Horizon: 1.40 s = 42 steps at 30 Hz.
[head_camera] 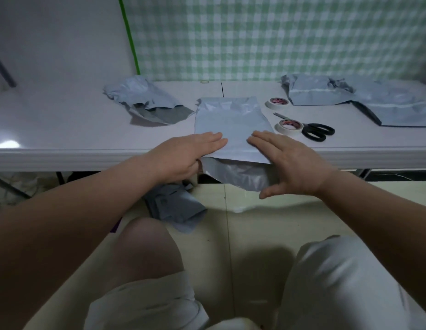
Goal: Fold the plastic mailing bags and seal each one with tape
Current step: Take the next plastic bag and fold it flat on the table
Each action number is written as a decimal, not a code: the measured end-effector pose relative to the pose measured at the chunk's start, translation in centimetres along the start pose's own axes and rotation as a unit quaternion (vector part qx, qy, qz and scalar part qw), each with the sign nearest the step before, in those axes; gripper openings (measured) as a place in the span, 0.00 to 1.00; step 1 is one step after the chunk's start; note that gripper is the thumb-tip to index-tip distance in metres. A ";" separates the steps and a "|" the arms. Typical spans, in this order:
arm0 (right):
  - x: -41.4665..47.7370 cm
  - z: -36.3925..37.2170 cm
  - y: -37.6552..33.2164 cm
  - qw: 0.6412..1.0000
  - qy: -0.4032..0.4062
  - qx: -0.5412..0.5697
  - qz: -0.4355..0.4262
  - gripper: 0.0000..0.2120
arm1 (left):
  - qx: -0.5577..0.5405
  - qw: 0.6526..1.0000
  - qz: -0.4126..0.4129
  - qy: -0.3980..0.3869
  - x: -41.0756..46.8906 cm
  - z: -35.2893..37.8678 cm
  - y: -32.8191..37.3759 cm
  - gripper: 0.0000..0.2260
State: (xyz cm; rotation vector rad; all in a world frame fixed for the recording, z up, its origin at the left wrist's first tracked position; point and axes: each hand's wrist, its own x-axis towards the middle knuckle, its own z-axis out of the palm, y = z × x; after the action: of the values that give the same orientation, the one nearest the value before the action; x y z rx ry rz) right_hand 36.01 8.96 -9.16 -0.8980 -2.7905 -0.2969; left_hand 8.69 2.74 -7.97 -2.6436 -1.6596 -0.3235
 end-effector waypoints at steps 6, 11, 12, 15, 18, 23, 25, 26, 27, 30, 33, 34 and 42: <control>-0.4 -1.5 0.3 0.998 -0.030 0.057 0.028 0.57 | -0.156 0.983 -0.080 0.051 0.3 -1.0 0.1 0.33; 0.3 -2.0 0.2 0.937 0.085 0.288 0.177 0.22 | -0.279 0.941 -0.143 0.130 0.4 -1.5 0.2 0.20; 0.7 -2.0 0.0 0.911 0.104 0.337 0.215 0.16 | -0.297 0.931 -0.155 0.148 0.5 -1.3 0.2 0.09; 2.2 -1.9 -0.5 0.849 0.179 0.409 0.283 0.06 | -0.328 0.896 -0.201 0.221 1.2 -0.8 0.3 0.08; 3.6 -1.8 -0.7 0.780 0.236 0.457 0.355 0.15 | -0.342 0.864 -0.237 0.281 2.0 -0.8 1.2 0.17; 5.2 -1.5 -0.6 0.777 0.252 0.389 0.426 0.15 | -0.337 0.829 -0.279 0.348 3.7 -0.8 1.4 0.16; 5.5 -1.4 -1.0 0.798 0.241 0.341 0.434 0.14 | -0.313 0.829 -0.301 0.352 4.4 -0.8 1.2 0.17; 5.6 -1.4 -1.2 0.808 0.239 0.316 0.437 0.14 | -0.299 0.832 -0.315 0.346 4.7 -0.8 1.1 0.17; 5.7 -1.3 -1.4 0.814 0.240 0.295 0.439 0.15 | -0.287 0.834 -0.330 0.337 5.0 -0.8 0.9 0.17; 6.3 -0.7 -1.9 0.821 0.243 0.253 0.450 0.16 | -0.231 0.850 -0.360 0.307 5.5 -0.9 0.7 0.13; 6.7 -0.4 -2.3 0.831 0.229 0.211 0.461 0.17 | -0.219 0.858 -0.365 0.288 5.2 -0.8 0.9 0.14; 6.8 -0.4 -2.4 0.833 0.225 0.197 0.465 0.16 | -0.215 0.863 -0.357 0.287 5.0 -0.8 1.0 0.19; 6.0 -0.3 -2.6 0.835 0.216 0.169 0.478 0.09 | -0.082 0.915 -0.303 0.252 4.7 -0.1 0.5 0.07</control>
State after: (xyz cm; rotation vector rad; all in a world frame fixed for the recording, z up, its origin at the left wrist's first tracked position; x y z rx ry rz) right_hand 29.74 10.14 -7.79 -1.6966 -1.6253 0.1436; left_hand 11.09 6.74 -7.02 -1.7983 -2.2455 -1.0771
